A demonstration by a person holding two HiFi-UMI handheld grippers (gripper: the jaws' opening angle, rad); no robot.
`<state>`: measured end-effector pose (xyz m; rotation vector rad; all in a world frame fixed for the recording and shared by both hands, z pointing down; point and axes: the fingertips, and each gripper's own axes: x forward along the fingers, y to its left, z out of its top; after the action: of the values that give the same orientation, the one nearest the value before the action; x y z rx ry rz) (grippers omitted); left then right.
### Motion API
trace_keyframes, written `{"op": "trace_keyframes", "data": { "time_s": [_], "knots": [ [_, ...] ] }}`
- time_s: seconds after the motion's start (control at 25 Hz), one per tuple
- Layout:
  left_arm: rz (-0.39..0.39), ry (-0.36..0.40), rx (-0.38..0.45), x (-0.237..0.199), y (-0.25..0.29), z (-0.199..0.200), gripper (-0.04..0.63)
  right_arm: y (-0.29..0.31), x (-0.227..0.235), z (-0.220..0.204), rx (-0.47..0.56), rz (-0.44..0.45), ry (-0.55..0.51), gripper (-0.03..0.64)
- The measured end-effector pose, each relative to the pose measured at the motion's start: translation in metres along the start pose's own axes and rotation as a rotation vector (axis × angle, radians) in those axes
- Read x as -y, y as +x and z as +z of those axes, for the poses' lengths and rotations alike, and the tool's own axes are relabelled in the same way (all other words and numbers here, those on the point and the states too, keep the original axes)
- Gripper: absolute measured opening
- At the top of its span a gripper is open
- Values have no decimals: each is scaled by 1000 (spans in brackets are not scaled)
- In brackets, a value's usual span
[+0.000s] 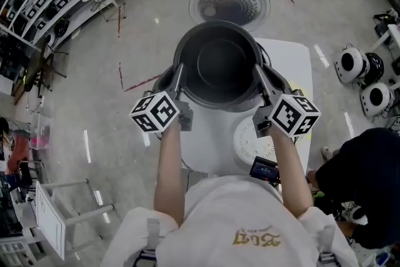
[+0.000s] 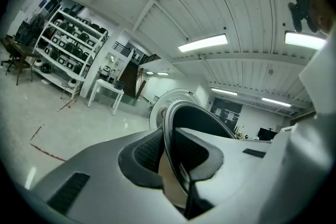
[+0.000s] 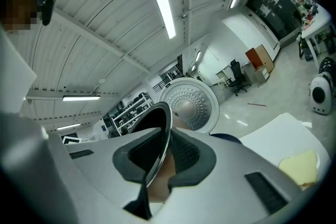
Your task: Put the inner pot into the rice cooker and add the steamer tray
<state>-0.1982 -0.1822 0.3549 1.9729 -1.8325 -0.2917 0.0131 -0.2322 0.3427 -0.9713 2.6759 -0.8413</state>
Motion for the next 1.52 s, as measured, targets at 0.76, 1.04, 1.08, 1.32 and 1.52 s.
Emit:
{"op": "trace_keyframes", "data": {
  "time_s": [0.76,1.04,1.08,1.32,1.52],
  "knots": [
    [-28,0,-95,-4,41,-26,84,9,44,-10,-18,-73,61,61],
    [-44,1,-136,-6,57,-39,87,13,64,-16,-21,-95,108,60],
    [-45,-1,-142,-6,60,-42,87,14,68,-17,-25,-98,111,60],
    [-48,-7,-174,-8,68,-50,89,16,79,-21,-47,-118,141,58],
    [-45,15,-204,-13,76,-57,92,22,89,-28,-65,-132,146,58]
  ]
}}
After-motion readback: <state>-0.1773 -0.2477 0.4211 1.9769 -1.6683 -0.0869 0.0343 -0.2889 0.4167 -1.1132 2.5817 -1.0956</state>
